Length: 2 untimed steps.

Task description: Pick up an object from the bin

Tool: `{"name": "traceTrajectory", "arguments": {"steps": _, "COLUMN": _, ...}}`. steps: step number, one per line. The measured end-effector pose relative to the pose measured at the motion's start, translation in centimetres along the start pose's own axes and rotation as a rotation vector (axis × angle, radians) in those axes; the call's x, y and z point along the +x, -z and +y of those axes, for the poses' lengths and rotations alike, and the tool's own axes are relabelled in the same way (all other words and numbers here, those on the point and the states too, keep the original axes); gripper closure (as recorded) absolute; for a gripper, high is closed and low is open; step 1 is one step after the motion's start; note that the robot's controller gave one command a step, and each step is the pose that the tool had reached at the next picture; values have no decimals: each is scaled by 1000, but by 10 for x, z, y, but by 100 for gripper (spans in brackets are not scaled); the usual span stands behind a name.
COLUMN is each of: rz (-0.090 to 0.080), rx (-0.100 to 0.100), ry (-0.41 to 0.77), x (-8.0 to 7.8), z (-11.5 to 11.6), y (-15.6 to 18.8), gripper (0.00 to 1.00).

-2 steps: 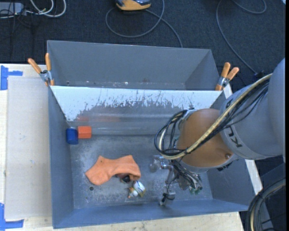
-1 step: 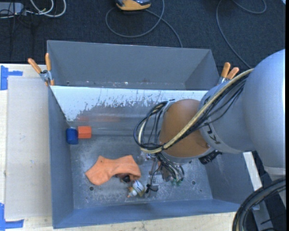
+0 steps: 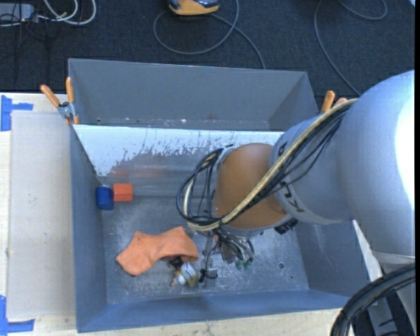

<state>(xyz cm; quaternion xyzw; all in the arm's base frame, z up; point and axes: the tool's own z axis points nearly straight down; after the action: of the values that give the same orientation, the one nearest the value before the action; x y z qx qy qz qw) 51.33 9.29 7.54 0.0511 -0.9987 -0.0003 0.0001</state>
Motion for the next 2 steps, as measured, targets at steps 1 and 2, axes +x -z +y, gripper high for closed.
{"name": "traceTrajectory", "arguments": {"steps": 1, "rz": 1, "rx": 0, "ry": 63, "x": -13, "z": 19, "y": 0, "gripper": 0}}
{"name": "traceTrajectory", "arguments": {"steps": 2, "rz": 0, "rx": 0, "ry": 53, "x": -23, "z": 42, "y": -3, "gripper": 0}}
